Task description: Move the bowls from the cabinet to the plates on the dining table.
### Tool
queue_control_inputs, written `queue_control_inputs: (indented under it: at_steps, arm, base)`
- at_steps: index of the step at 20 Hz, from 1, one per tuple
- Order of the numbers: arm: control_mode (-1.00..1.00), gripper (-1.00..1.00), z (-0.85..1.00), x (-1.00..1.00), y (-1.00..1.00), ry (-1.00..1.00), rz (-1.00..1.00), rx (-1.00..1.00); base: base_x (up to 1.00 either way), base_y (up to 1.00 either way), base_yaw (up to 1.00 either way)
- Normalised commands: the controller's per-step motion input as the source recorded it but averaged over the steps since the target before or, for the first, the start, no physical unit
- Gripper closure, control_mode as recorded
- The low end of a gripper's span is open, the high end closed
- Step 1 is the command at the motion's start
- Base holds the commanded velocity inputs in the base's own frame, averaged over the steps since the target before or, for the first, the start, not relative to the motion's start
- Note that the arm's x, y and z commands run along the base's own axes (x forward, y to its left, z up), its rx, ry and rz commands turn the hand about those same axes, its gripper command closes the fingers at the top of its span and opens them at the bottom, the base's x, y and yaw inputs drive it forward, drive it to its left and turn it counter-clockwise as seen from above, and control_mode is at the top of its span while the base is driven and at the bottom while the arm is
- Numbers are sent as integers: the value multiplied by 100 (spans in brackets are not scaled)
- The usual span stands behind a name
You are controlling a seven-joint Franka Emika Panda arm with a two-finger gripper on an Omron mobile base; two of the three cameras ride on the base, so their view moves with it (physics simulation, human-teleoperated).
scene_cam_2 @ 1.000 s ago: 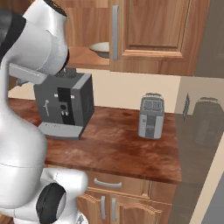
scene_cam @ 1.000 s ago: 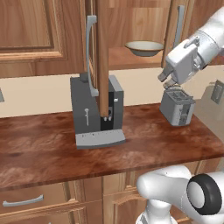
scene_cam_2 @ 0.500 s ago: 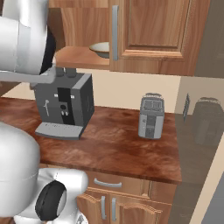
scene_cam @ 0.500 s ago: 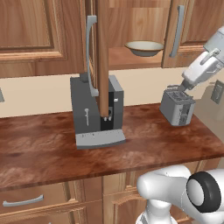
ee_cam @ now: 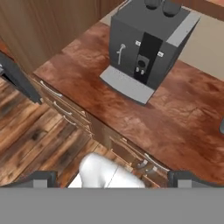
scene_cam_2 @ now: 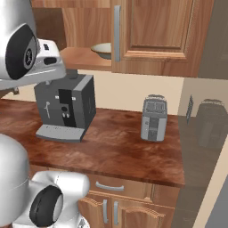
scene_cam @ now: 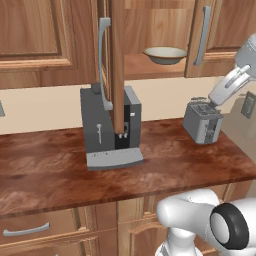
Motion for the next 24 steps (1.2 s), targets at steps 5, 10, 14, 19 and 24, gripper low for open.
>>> queue_control_inputs:
  at_steps: [5, 10, 14, 19, 24]
  arm:
    - [-100, -100, 0, 55, -22, -26, -6, -2]
    - [-100, -100, -18, 24, -36, -12, -5, 0]
    - [-100, -100, -27, 34, -38, -5, -4, 0]
    - [-100, -100, 8, 9, -18, -2, -4, 0]
    - [-100, -100, 42, 0, -3, 0, -8, 0]
  base:
    - [0, 0, 0]
    - [0, 0, 0]
    - [0, 0, 0]
    - [0, 0, 0]
    - [0, 0, 0]
